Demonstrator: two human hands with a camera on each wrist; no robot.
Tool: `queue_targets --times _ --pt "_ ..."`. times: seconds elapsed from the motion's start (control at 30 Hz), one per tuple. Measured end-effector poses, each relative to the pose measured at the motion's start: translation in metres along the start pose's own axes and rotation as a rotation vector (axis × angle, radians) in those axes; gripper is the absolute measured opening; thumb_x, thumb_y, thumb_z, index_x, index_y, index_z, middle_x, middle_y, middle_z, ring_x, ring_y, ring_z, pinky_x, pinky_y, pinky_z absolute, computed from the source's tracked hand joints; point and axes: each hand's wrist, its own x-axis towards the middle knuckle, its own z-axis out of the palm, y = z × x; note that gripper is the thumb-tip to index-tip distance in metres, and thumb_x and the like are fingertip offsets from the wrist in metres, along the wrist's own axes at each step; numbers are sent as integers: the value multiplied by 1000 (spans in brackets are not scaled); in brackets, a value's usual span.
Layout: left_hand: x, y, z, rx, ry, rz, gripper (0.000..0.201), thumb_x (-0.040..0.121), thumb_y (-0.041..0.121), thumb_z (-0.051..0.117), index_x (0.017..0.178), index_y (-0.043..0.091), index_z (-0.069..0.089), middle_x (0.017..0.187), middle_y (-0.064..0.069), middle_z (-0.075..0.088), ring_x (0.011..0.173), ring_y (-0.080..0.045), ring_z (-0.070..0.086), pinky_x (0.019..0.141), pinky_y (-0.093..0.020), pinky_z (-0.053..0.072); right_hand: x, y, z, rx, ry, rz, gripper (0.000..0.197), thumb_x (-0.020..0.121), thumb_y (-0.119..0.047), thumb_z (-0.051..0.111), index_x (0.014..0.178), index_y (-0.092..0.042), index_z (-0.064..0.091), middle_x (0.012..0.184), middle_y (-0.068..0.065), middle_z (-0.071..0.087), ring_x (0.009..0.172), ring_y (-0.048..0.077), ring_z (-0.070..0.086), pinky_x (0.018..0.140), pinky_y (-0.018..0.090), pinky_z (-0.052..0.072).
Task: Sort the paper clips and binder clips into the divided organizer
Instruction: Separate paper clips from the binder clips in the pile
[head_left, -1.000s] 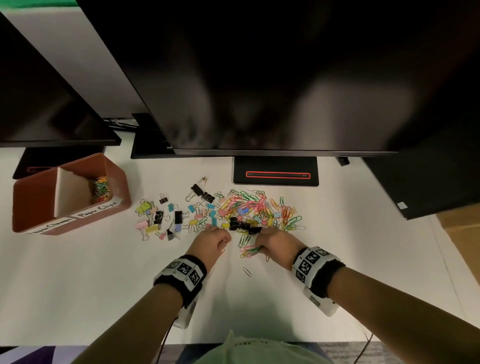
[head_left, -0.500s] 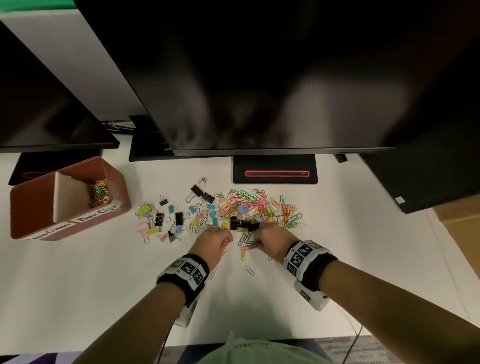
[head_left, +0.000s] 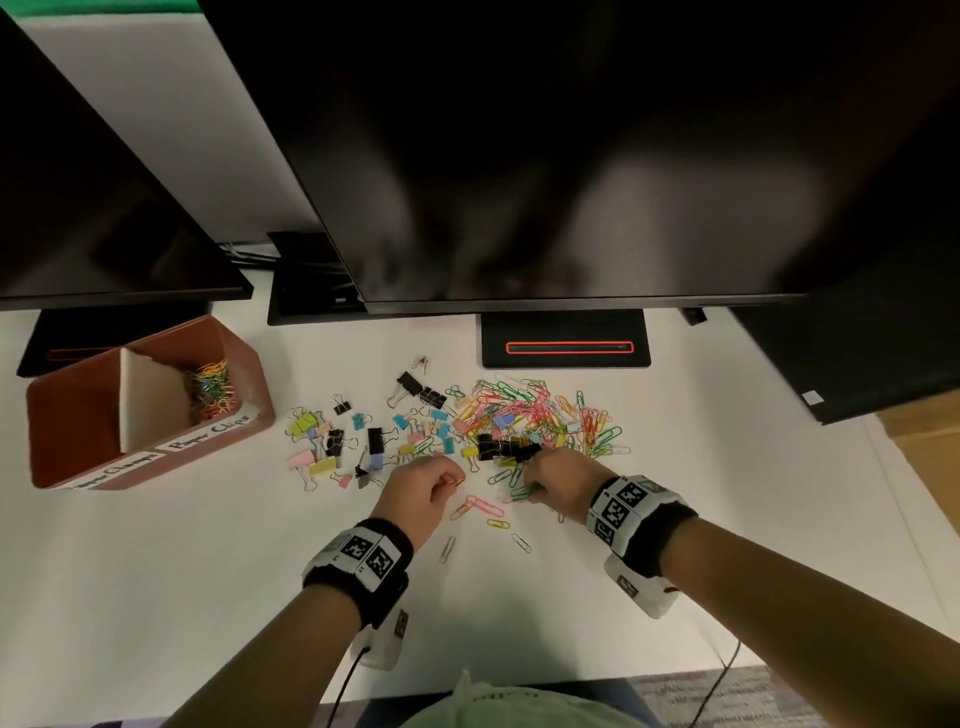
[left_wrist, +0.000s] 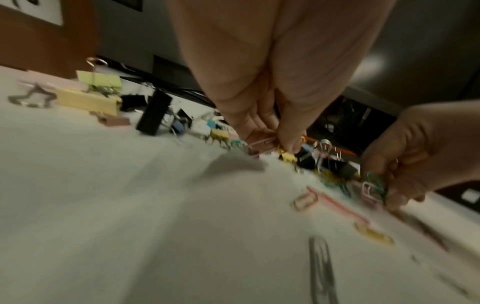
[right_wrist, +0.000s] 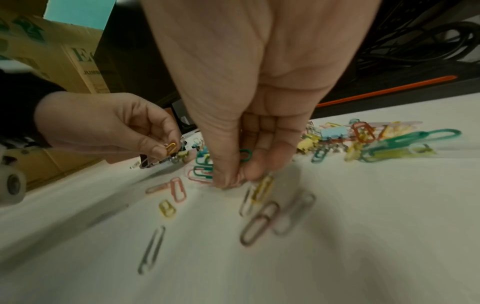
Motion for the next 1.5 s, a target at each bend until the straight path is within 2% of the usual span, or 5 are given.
queue_targets --times 0.27,0.43,0.7,0.97,1.5 --pt "-30 -20 -122 -181 366 -100 27 81 1 64 80 27 63 82 8 67 77 -1 62 73 -9 47 20 -85 -71 58 168 -202 18 93 -21 52 100 -13 65 106 7 61 95 22 56 82 31 44" --pt "-31 -58 -217 -137 636 -280 10 82 13 67 86 21 63 83 3 67 78 -11 63 78 -27 49 81 -189 -113 68 295 -344 21 92 -22 53 104 -10 65 107 12 63 97 28 58 87 39 49" --pt "-16 -105 -237 -207 545 -423 35 85 11 62 120 13 57 118 -5 61 108 -19 57 98 -41 46 162 -272 -113 240 270 -265 39 86 -22 63 123 -14 51 115 11 64 105 27 60 94 40 50" --pt "-33 -65 -177 -122 286 -75 16 83 15 65 98 20 62 87 6 61 80 -7 59 69 -15 46 104 -170 -79 101 292 -360 24 90 -30 56 114 -24 57 107 -3 60 84 14 56 82 33 50" --pt "-30 -18 -6 115 -279 -138 31 65 40 78 77 23 55 80 6 52 70 -8 52 63 -18 42 -43 41 18 61 69 13 29 82 -23 65 110 -27 58 114 -5 51 102 16 54 92 32 47"
